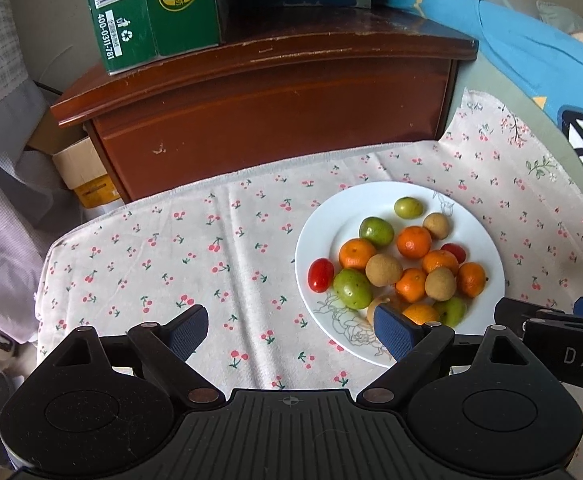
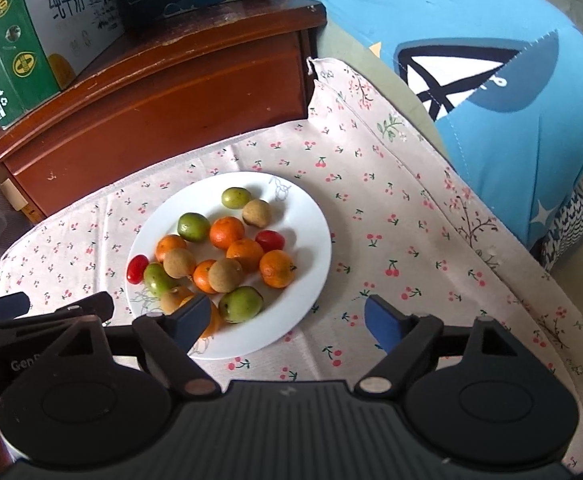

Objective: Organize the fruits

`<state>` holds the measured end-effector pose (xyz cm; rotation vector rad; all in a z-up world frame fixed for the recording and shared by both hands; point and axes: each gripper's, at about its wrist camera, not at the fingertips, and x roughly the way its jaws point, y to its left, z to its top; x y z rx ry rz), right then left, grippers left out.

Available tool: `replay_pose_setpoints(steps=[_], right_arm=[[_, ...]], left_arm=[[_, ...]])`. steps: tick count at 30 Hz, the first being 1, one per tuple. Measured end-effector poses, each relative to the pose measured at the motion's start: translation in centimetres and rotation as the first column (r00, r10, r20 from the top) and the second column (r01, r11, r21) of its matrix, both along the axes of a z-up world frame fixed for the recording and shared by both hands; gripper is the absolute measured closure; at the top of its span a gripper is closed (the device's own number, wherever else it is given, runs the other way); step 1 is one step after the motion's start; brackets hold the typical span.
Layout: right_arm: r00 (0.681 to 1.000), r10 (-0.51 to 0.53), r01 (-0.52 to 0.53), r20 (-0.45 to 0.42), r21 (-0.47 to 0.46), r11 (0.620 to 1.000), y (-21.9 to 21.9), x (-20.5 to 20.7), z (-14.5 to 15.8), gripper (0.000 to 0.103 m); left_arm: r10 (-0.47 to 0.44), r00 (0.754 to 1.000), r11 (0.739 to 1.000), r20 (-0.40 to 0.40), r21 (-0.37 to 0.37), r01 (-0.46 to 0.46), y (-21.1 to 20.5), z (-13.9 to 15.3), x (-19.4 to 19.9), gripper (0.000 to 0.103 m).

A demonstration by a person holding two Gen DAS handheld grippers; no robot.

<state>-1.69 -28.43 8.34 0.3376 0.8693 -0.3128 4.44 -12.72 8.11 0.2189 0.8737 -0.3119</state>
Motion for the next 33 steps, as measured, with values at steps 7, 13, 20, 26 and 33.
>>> replay_pose_setpoints(steps=[7,13,20,26,33], right_arm=[[1.000,-0.002,0.001,-0.020,-0.045,0.999,0.4,0.3,-0.3,0.015],[0.999,-0.002,-0.001,-0.033,-0.073,0.997,0.7,0.7,-0.5,0.013],[0.998,-0.013,0.008,-0.056,-0.088,0.996,0.7,1.0,-0.9,0.012],[0.997,-0.011,0.003,-0.074,-0.106,0.994,1.0,1.3,-1.2,0.012],[0.997,-0.003,-0.009,-0.083,-0.146,0.989,1.3,1.6,-1.4,0.012]], left_arm=[[-0.005,1.000,0.999,-0.007,0.035,0.005,-0.4,-0.6,0.0,0.012],[0.007,1.000,0.999,-0.031,0.038,-0.006,-0.3,-1.2,0.4,0.011],[0.030,0.999,0.999,-0.042,0.040,-0.028,0.1,-1.6,0.7,0.011],[0.035,0.999,0.999,-0.027,0.035,-0.034,0.2,-1.6,0.8,0.011],[0.032,0.999,0.999,-0.019,0.038,-0.031,0.1,-1.6,0.7,0.011]])
